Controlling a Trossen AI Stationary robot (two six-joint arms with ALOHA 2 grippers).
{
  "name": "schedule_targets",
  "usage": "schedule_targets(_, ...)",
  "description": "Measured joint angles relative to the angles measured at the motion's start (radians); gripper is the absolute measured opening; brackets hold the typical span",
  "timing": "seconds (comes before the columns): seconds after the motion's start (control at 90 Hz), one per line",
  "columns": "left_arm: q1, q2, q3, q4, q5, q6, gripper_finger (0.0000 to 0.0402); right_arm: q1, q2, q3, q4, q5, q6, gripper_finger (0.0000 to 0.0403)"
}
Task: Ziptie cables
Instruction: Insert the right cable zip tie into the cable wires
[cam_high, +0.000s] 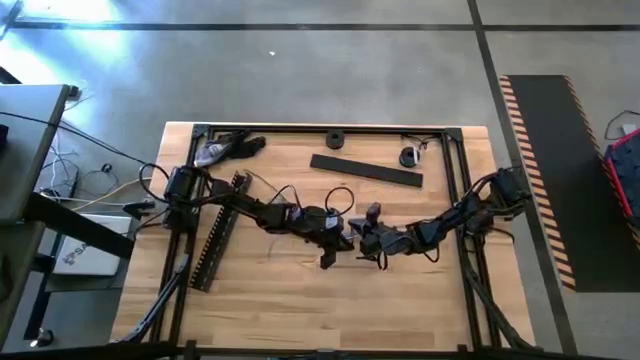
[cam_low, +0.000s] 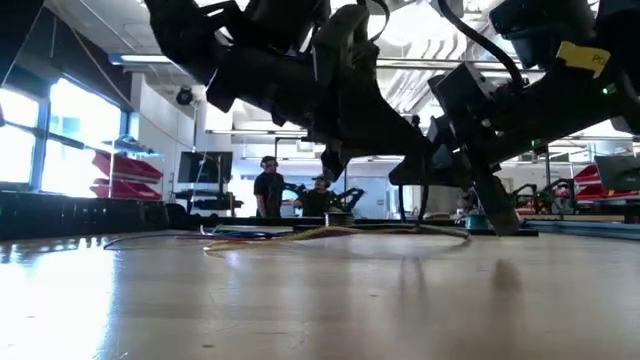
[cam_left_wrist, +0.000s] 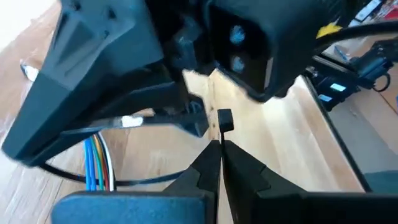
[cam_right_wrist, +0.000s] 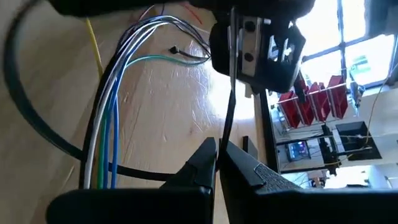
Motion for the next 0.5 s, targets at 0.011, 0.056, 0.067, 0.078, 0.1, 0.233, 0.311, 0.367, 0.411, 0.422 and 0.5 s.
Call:
schedule_targets(0.011, 0.0, 0.0, 0.0, -0.001, 0.0, -0.001, 0.0, 0.0, 0.0, 0.0, 0.0, -0.001, 0.0, 0.0)
schedule_targets(0.056, 0.0, 0.0, 0.0, -0.006, 0.0, -0.006, 0.0, -0.001, 0.0, 0.0, 0.0, -0.002, 0.0, 0.0)
schedule_targets(0.067, 0.0, 0.0, 0.0, -0.008, 0.0, -0.007, 0.0, -0.001, 0.0, 0.0, 0.0, -0.002, 0.0, 0.0)
schedule_targets(0.078, 0.0, 0.0, 0.0, -0.009, 0.0, -0.008, 0.0, -0.001, 0.0, 0.0, 0.0, -0.002, 0.0, 0.0)
schedule_targets(0.1, 0.0, 0.0, 0.0, -0.009, 0.0, -0.009, 0.0, -0.001, 0.0, 0.0, 0.0, -0.002, 0.0, 0.0)
schedule_targets(0.233, 0.001, 0.0, 0.0, -0.009, -0.001, -0.01, 0.0, 0.001, 0.0, 0.001, 0.0, -0.004, -0.001, 0.0)
schedule_targets(0.311, 0.002, 0.0, 0.0, -0.009, -0.003, -0.01, 0.0, 0.003, 0.0, 0.002, 0.0, -0.004, -0.001, 0.0)
schedule_targets(0.367, 0.004, 0.0, 0.0, -0.009, -0.003, -0.01, 0.0, 0.003, 0.0, 0.002, 0.0, -0.004, -0.002, 0.0)
schedule_targets(0.411, 0.004, 0.0, 0.0, -0.009, -0.003, -0.011, 0.0, 0.003, 0.0, 0.002, 0.0, -0.004, -0.002, 0.0)
schedule_targets(0.422, 0.004, 0.0, 0.0, -0.009, -0.003, -0.012, 0.0, 0.003, 0.0, 0.002, 0.0, -0.004, -0.002, 0.0)
schedule_targets(0.5, 0.006, 0.0, 0.0, -0.009, -0.003, -0.018, 0.0, 0.003, 0.0, 0.002, 0.002, -0.004, -0.002, 0.0)
